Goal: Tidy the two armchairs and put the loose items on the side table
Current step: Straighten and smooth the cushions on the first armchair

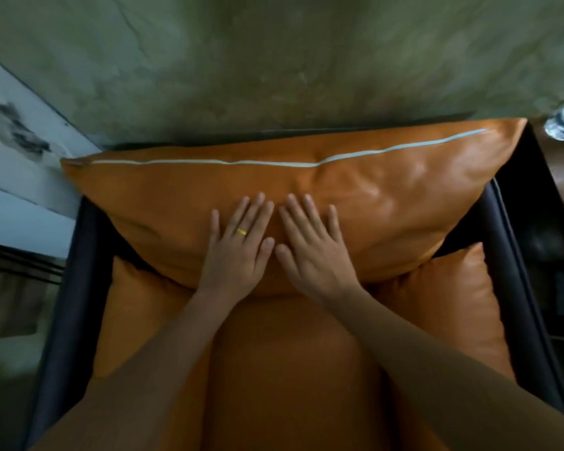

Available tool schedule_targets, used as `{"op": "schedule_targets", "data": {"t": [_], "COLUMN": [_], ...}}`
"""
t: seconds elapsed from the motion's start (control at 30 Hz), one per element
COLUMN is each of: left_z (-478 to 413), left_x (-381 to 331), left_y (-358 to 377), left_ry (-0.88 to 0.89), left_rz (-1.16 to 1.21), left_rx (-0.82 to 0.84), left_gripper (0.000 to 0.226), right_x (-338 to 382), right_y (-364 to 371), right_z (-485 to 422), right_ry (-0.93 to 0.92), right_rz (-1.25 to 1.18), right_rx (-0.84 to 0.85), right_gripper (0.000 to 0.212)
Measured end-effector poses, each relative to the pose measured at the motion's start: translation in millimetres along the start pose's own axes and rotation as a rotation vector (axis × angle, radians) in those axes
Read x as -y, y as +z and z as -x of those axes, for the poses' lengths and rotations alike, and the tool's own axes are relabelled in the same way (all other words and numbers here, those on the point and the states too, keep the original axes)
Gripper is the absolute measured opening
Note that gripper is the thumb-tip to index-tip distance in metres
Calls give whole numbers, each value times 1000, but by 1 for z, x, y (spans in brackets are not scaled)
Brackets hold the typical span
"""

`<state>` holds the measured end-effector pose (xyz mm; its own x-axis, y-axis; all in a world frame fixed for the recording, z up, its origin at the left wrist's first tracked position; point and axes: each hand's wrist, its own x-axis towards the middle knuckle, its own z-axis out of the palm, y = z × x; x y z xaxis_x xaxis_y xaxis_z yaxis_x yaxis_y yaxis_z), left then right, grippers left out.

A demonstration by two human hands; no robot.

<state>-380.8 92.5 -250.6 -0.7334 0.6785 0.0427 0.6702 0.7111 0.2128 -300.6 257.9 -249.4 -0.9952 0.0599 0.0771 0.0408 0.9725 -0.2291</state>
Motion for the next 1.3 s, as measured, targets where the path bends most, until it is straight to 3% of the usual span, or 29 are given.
{"op": "schedule_targets", "data": {"t": [0.2, 0.43, 0.53, 0.6, 0.63, 0.77, 0.87, 1.03, 1.17, 1.23, 1.3], "left_z": [-7, 26, 35, 46, 56, 94, 72, 40, 48, 62, 79], "left_x": [63, 139, 141, 122, 107, 38, 22, 38, 58, 59, 48], "left_y": [33, 6, -6, -9, -6, 26, 57, 79, 88, 90, 89], "left_ry": [-47, -237, -490, -752, -801, -475, -278, -258, -262, -399, -544], "left_rz": [-166, -220, -120, 58, 114, 85, 36, -88, -162, -152, -94], "left_rx": [-36, -33, -63, -136, -157, -126, -115, -140, -136, -119, -96], "left_gripper": [57, 59, 59, 60, 61, 62, 64, 67, 65, 64, 64], "right_x": [-45, -142, -149, -126, -108, -34, -17, -49, -93, -109, -114], "right_y": [37, -1, -14, -10, -3, 35, 59, 73, 68, 67, 67], "right_z": [-10, 48, 71, 81, 86, 90, 59, 27, 32, 42, 65], "right_ry": [-5, 286, 454, 576, 583, 239, 159, -38, -143, -87, 85], "right_rz": [145, 241, 218, 147, 114, 64, 18, 80, 174, 174, 104], "right_rx": [-63, -75, -54, -88, -102, -86, -174, -311, -295, -292, -293], "right_gripper": [64, 68, 68, 71, 72, 67, 64, 60, 56, 57, 61]}}
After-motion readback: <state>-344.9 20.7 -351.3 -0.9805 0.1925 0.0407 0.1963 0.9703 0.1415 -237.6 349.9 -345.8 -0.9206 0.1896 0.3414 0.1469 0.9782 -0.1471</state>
